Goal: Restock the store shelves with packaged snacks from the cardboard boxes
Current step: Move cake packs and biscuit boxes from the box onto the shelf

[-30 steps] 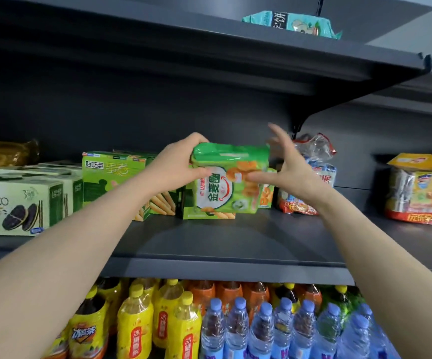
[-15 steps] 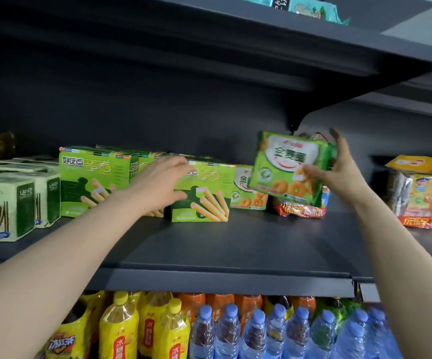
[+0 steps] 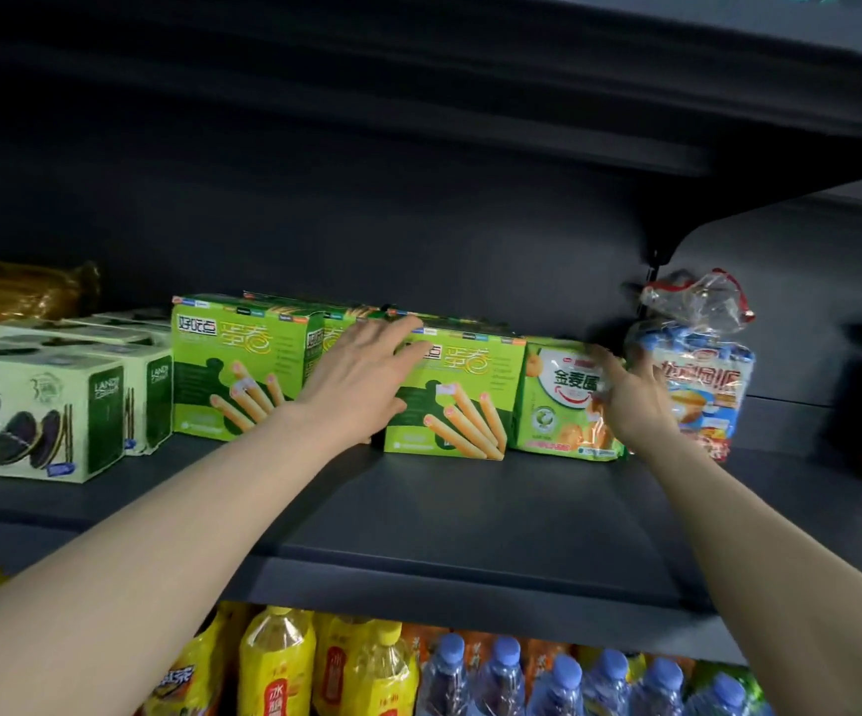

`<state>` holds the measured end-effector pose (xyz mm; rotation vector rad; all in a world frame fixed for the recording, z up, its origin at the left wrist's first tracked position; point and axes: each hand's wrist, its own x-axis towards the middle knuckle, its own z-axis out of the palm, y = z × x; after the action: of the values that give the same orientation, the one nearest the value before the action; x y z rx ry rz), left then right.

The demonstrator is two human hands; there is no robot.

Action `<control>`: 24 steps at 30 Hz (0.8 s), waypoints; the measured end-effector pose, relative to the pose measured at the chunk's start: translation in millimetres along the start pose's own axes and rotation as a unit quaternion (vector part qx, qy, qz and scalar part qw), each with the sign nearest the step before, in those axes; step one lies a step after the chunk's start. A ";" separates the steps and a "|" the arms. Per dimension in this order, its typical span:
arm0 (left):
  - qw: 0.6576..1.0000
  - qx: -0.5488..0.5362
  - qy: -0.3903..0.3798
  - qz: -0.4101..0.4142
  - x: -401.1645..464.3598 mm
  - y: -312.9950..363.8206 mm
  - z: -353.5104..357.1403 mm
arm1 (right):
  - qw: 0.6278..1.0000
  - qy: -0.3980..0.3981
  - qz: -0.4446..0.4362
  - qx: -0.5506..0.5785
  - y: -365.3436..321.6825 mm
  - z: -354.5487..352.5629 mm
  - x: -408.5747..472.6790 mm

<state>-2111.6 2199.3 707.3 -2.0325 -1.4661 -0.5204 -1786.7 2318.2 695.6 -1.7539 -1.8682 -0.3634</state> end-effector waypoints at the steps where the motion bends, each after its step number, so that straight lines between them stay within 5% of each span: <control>1: 1.000 -0.002 -0.002 0.002 0.0 -0.6 0.3 | 0.999 0.006 -0.013 -0.039 -4.2 -0.7 0.7; 14: 0.997 -0.023 0.071 -0.021 -46.9 -25.2 -28.4 | 0.958 0.180 -0.188 -0.119 -82.9 -42.5 -73.1; 24: 0.988 -0.029 0.102 -0.110 -194.8 -98.6 -69.2 | 0.927 0.191 -0.319 -0.051 -243.8 -51.1 -195.0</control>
<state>-2266.4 2036.5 662.8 -1.8073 -1.5719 -0.8451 -2014.9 2100.6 669.9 -0.9794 -2.0936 -0.9842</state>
